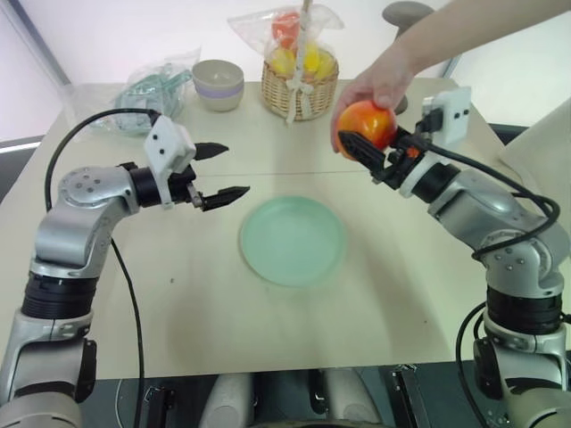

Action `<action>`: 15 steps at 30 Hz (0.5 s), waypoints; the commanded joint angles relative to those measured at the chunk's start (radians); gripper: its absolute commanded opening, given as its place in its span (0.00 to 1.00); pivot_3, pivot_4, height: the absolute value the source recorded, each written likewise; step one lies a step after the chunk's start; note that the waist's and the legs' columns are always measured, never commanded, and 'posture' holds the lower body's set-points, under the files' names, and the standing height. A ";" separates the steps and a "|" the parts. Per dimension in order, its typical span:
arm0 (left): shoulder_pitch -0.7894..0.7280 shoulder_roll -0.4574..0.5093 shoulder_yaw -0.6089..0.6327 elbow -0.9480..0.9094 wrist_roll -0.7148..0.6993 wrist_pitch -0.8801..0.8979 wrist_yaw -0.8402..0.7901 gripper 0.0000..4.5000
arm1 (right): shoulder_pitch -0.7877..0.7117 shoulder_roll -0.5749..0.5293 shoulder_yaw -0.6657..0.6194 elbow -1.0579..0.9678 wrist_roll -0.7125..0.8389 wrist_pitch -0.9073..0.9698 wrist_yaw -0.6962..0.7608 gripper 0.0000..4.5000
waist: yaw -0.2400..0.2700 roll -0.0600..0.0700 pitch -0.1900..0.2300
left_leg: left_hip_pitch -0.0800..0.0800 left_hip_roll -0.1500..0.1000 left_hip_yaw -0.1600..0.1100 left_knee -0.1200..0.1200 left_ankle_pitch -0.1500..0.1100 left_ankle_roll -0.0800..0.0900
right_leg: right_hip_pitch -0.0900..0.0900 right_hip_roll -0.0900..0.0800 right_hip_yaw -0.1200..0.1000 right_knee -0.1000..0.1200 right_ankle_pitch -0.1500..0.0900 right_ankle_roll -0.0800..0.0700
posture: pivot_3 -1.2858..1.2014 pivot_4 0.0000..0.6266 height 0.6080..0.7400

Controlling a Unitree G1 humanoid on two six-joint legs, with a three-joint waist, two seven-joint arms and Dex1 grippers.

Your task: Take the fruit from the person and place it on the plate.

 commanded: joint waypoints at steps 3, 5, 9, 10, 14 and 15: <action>-0.013 0.003 0.032 -0.026 -0.007 -0.014 0.004 1.00 | -0.025 -0.005 -0.046 -0.045 0.008 0.014 0.010 0.70 | 0.000 0.000 0.000 | 0.000 0.000 0.000 0.000 0.000 0.000 | 0.000 0.000 0.000 0.000 0.000 0.000 | 0.52 0.24 1.00; -0.014 0.002 0.031 -0.023 -0.006 -0.015 0.005 1.00 | -0.022 -0.011 -0.051 -0.057 0.013 0.027 0.015 0.70 | 0.000 0.000 0.000 | 0.000 0.000 0.000 0.000 0.000 0.000 | 0.000 0.000 0.000 0.000 0.000 0.000 | 0.52 0.24 1.00; -0.015 0.004 0.035 -0.022 -0.009 -0.013 0.005 1.00 | 0.021 -0.069 -0.076 -0.136 0.077 0.085 0.063 0.70 | 0.001 0.000 0.000 | 0.000 0.000 0.000 0.000 0.000 0.000 | 0.000 0.000 0.000 0.000 0.000 0.000 | 0.52 0.24 1.00; -0.015 0.004 0.036 -0.022 -0.012 -0.012 0.003 1.00 | 0.033 -0.085 -0.082 -0.156 0.096 0.101 0.079 0.70 | 0.002 0.000 0.000 | -0.001 0.000 0.000 0.000 0.000 0.000 | 0.000 0.000 0.000 0.000 0.000 0.000 | 0.52 0.24 1.00; -0.015 0.010 0.039 -0.021 -0.028 0.003 -0.015 1.00 | 0.058 -0.130 -0.086 -0.194 0.157 0.141 0.126 0.70 | -0.001 0.000 0.000 | -0.001 0.000 0.000 0.000 0.000 0.000 | 0.000 0.000 0.000 -0.001 0.000 0.000 | 0.52 0.24 1.00; -0.012 0.017 0.040 -0.027 -0.041 0.016 -0.029 1.00 | 0.064 -0.146 -0.078 -0.204 0.173 0.150 0.160 0.70 | -0.001 0.000 0.000 | -0.001 0.000 0.000 0.000 0.000 0.000 | 0.000 0.000 0.000 -0.001 0.000 0.000 | 0.52 0.24 1.00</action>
